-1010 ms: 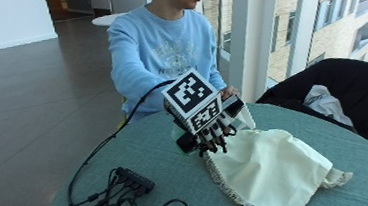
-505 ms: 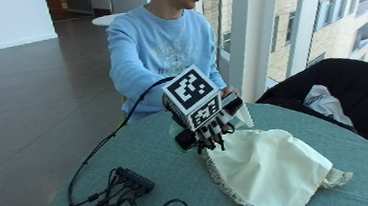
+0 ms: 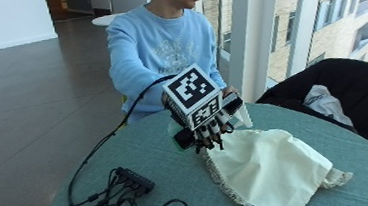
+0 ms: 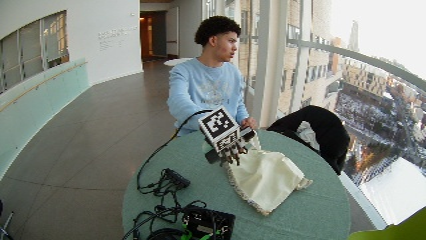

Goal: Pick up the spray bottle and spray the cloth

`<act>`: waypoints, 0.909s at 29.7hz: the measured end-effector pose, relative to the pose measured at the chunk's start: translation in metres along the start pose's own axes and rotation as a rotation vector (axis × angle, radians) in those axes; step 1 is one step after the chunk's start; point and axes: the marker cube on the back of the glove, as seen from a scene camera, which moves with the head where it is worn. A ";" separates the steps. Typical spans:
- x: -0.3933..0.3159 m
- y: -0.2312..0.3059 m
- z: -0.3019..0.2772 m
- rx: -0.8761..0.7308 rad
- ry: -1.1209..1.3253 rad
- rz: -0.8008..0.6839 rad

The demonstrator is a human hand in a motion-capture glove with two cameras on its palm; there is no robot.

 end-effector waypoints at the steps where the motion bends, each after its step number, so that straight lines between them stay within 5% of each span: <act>1: 0.000 0.000 -0.001 -0.001 0.001 0.001; 27: -0.020 0.006 0.006 0.048 -0.093 -0.093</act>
